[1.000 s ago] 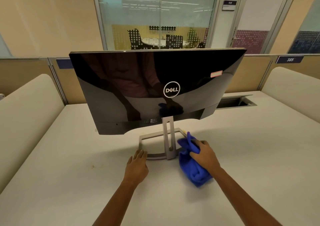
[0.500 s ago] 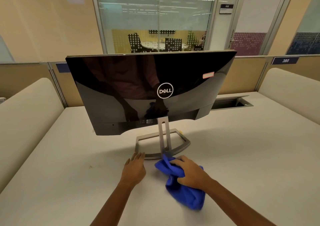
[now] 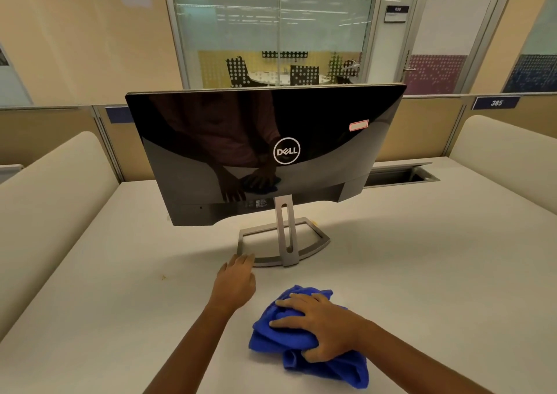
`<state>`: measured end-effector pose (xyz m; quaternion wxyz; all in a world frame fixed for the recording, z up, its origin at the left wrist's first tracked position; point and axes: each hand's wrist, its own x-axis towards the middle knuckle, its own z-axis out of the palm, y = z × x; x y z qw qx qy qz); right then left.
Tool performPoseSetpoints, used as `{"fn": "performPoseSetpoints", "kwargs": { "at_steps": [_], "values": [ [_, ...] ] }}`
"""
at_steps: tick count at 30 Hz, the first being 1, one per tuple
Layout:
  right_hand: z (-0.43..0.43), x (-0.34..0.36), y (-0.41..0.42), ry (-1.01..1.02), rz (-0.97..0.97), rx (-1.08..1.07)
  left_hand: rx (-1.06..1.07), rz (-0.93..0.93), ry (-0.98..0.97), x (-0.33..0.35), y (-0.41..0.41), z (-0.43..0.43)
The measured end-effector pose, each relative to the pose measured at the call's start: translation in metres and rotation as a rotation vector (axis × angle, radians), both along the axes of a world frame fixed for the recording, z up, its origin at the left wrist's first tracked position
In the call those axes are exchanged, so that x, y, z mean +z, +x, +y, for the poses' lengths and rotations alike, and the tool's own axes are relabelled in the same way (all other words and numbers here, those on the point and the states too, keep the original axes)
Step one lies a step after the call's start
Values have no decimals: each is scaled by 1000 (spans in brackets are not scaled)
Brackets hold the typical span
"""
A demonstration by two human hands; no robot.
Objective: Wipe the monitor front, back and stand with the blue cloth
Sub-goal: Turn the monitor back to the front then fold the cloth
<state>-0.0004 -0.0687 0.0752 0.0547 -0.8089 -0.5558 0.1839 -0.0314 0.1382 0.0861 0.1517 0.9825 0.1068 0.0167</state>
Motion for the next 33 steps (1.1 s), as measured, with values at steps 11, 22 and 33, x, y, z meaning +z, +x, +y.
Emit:
{"fn": "performPoseSetpoints", "kwargs": {
  "at_steps": [11,22,33],
  "values": [
    [-12,128,43,355,-129,-383,-69,-515,55,117,10,-5],
    [-11,232,110,631,-493,-717,68,-825,468,228,30,43],
    [14,248,134,423,-401,-818,207,-591,526,244,36,62]
  ]
}}
